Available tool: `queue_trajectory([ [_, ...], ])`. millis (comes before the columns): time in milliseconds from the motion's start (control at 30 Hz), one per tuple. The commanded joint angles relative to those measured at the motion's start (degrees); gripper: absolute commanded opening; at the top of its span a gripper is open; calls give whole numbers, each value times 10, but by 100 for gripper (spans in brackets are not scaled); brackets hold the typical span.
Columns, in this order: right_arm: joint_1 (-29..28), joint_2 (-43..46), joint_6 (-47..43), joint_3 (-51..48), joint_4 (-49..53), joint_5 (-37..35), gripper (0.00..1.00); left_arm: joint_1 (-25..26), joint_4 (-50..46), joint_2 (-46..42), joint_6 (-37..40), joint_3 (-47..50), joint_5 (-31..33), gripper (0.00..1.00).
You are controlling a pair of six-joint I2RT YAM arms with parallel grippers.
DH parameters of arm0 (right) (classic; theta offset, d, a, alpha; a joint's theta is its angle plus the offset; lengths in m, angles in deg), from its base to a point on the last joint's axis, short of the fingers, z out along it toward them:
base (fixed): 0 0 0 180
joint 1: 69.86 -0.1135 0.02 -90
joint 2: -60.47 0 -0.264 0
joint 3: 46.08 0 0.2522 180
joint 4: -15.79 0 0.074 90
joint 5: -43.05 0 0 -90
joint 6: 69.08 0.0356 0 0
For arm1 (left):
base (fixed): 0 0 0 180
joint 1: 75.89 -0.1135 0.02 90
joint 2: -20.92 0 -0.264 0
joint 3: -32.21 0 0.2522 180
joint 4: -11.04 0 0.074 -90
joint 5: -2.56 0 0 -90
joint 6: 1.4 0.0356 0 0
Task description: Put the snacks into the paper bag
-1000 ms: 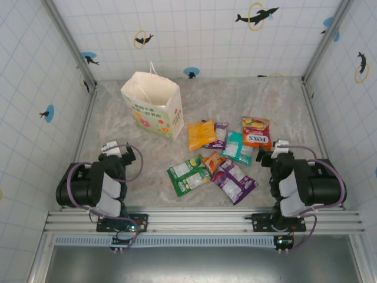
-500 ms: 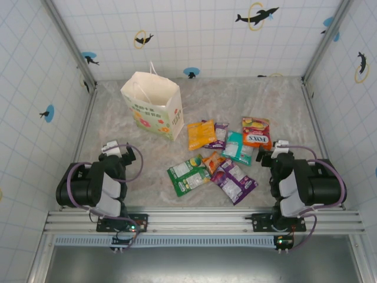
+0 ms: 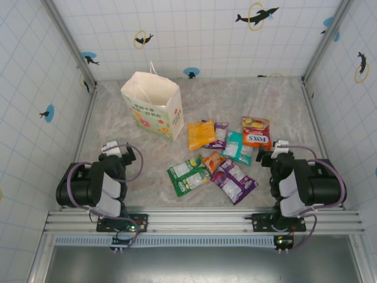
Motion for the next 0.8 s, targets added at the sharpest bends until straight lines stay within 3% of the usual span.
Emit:
queue_trajectory([
  [0,0,1,-1,0,-8,-3,100,-4,0,-4,-8,10,-7,98],
  [133,7,10,8,-5,-17,-1,100,-3,7,-8,-8,13,0,98],
  [233,15,71,14,28,98,5,100,-3,-28,-42,-14,10,18,98],
  [367,14,165,43,124,343,14,100,1,-202,-123,-60,-33,55,97],
  [433,14,194,58,162,418,42,100,1,-266,-153,-92,-51,45,94],
  [567,9,238,51,204,479,155,100,24,-429,-208,-126,-116,52,91],
  [767,-81,241,62,281,569,181,100,29,-643,-263,-190,-221,-14,87],
])
